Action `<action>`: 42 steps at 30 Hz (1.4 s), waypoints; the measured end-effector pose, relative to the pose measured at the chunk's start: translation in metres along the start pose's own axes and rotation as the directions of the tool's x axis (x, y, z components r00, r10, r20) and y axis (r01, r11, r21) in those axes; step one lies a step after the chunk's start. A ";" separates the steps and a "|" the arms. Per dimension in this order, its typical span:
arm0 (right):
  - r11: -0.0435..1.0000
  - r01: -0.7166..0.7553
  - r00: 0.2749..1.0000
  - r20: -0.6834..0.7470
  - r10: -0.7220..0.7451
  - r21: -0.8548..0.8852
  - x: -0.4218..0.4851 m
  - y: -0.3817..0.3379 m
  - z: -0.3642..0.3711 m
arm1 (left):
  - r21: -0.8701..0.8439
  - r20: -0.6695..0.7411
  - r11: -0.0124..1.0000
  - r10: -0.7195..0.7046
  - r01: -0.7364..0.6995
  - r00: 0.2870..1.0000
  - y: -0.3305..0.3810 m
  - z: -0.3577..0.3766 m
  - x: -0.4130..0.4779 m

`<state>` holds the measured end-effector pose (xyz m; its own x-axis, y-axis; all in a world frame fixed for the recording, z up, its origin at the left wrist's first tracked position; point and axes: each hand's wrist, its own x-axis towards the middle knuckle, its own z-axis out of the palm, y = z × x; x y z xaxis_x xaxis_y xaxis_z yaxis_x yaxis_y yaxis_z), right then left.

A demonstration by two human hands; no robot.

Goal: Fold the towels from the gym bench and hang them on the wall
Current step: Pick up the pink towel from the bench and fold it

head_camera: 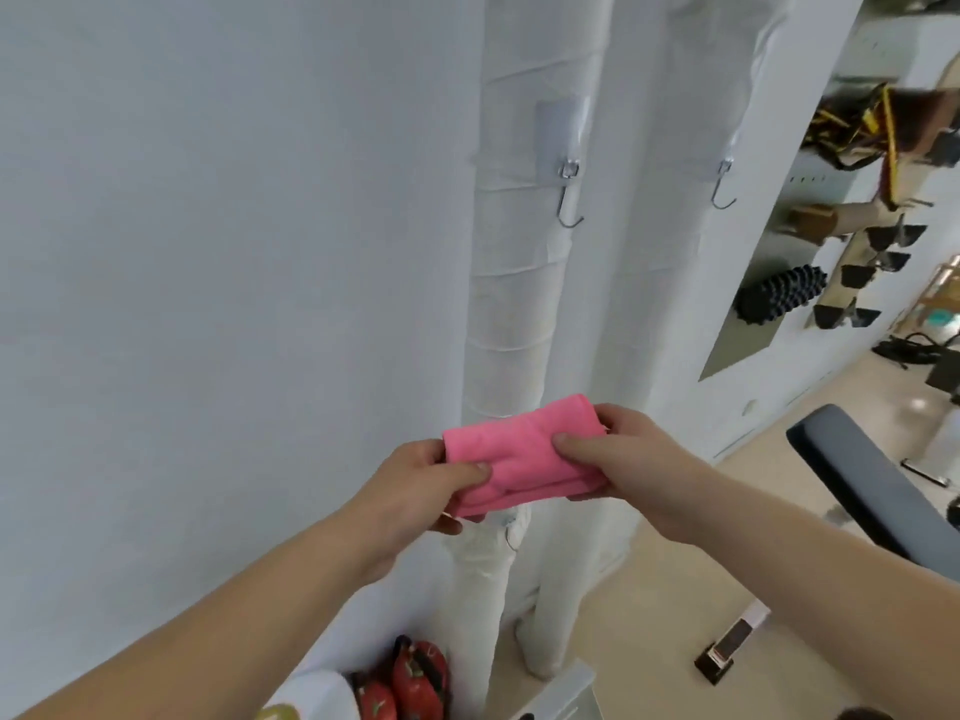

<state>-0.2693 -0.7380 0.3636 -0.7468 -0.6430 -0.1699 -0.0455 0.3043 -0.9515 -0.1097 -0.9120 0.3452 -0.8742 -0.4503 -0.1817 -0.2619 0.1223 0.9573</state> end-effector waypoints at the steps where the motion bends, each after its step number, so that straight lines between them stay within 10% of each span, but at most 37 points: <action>1: 1.000 0.008 1.000 -0.015 -0.008 -0.005 0.007 -0.011 -0.005 | 0.003 -0.003 1.000 0.009 -0.009 1.000 0.011 -0.002 0.009; 12: 0.973 0.229 0.973 0.024 -0.229 0.005 0.044 -0.137 -0.082 | -0.024 -0.010 0.967 0.253 -0.253 0.967 0.140 -0.019 0.044; 24: 0.849 0.523 0.851 -0.010 -0.525 -0.072 0.077 -0.256 -0.133 | -0.038 -0.411 0.904 0.374 -0.426 0.832 0.279 -0.020 0.052; 29: 0.706 0.707 0.693 -0.159 -0.704 -0.043 0.065 -0.334 -0.147 | 0.057 -0.484 0.831 0.508 -0.554 0.712 0.348 -0.041 0.039; 36: 0.306 0.949 0.267 -0.330 -0.905 -0.072 0.054 -0.424 -0.170 | 0.271 -0.486 0.665 0.718 -0.696 0.498 0.463 -0.051 0.022; 42: 0.427 0.895 0.378 -0.288 -0.880 -0.131 0.087 -0.450 -0.163 | 0.403 -0.526 0.702 0.703 -0.587 0.479 0.494 -0.053 0.036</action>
<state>-0.4225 -0.8162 0.8186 -0.4334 -0.3080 0.8469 -0.7746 -0.3530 -0.5248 -0.2490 -0.9145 0.8231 -0.3882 -0.5949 0.7039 0.1642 0.7069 0.6880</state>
